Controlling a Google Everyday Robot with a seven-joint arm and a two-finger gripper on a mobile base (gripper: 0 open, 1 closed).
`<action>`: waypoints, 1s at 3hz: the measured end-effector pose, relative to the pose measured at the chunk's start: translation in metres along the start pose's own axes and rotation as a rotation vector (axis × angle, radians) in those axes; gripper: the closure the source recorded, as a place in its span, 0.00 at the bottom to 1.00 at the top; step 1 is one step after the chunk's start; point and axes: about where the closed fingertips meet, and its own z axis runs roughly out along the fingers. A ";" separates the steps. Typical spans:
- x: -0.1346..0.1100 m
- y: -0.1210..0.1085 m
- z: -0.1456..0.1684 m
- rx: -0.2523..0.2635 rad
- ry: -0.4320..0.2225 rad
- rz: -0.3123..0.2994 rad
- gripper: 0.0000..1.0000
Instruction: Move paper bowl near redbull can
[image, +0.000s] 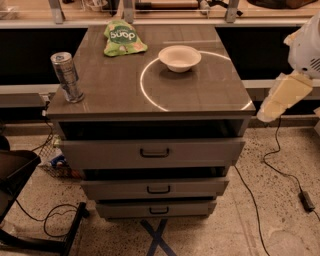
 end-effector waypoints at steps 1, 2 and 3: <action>-0.007 -0.051 0.017 0.170 -0.036 0.088 0.00; -0.030 -0.099 0.019 0.334 -0.079 0.133 0.00; -0.029 -0.107 0.015 0.370 -0.074 0.143 0.00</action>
Offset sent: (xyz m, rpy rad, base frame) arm 0.1549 -0.0163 0.0742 0.0042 -0.5268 -0.2668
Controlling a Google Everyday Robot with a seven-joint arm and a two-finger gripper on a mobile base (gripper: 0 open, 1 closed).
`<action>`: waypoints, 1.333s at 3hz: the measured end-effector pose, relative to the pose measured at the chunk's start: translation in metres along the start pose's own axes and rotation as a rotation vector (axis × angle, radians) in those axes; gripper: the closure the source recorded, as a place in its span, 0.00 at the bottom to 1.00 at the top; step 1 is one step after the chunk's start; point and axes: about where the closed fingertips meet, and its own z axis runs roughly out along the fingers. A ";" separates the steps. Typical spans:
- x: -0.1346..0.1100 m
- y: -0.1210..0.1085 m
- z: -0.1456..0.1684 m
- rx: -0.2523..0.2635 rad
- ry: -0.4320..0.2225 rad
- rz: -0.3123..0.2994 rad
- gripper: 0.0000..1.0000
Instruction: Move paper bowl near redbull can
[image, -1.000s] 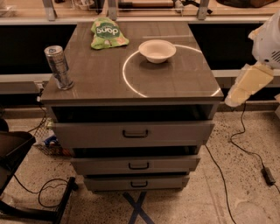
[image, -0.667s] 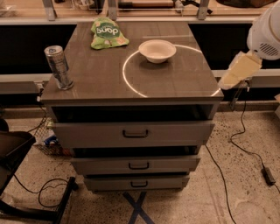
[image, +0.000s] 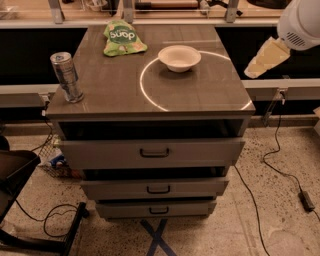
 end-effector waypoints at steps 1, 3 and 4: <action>-0.001 0.001 0.001 -0.003 -0.007 -0.005 0.00; -0.022 0.003 0.070 -0.034 -0.234 -0.054 0.00; -0.052 0.017 0.136 -0.139 -0.369 -0.140 0.00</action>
Offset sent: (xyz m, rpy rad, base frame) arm 0.0482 0.0091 -0.0381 -0.0005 -0.1222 0.2124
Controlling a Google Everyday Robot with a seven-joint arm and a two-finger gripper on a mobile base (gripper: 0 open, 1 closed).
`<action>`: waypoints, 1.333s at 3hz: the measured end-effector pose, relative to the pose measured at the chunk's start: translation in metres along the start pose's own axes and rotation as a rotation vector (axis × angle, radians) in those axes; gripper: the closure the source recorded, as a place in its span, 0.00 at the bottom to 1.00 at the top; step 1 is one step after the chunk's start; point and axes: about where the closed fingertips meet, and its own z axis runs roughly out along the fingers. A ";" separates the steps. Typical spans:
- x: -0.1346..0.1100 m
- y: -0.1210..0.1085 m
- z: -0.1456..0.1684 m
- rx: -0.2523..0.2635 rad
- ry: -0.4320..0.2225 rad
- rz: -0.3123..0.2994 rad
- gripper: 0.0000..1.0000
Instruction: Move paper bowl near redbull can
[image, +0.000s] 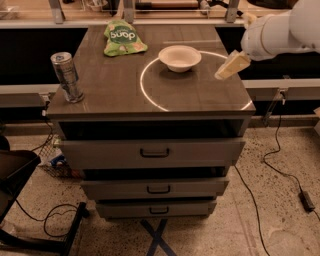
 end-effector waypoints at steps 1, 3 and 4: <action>-0.006 0.007 0.036 -0.063 -0.046 -0.141 0.00; -0.015 0.015 0.064 -0.083 -0.050 -0.267 0.00; -0.015 0.017 0.071 -0.074 -0.040 -0.281 0.00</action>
Offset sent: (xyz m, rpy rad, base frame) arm 0.0547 0.0540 -0.0463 -0.2647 -0.0700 0.2925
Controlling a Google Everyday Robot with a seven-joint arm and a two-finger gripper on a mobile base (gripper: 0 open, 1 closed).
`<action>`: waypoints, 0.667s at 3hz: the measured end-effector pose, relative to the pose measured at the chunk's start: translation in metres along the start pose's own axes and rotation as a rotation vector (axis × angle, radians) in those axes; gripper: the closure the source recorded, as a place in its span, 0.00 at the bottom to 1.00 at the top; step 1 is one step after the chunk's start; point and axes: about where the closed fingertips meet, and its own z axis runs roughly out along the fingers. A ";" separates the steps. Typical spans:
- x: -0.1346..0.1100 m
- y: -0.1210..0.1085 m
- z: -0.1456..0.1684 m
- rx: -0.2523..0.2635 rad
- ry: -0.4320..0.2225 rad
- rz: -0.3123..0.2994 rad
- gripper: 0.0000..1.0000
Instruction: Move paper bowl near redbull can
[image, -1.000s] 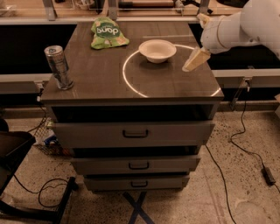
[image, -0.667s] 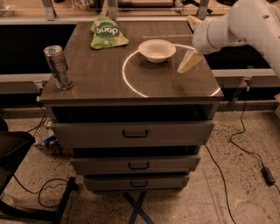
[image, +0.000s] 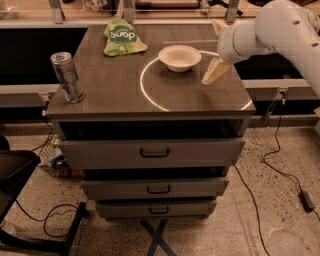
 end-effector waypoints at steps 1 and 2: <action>-0.003 -0.009 0.019 0.000 0.007 -0.075 0.00; -0.007 -0.024 0.035 0.007 0.006 -0.159 0.00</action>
Offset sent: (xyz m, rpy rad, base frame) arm 0.0666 0.0201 0.0144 -0.1953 -0.1317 0.1317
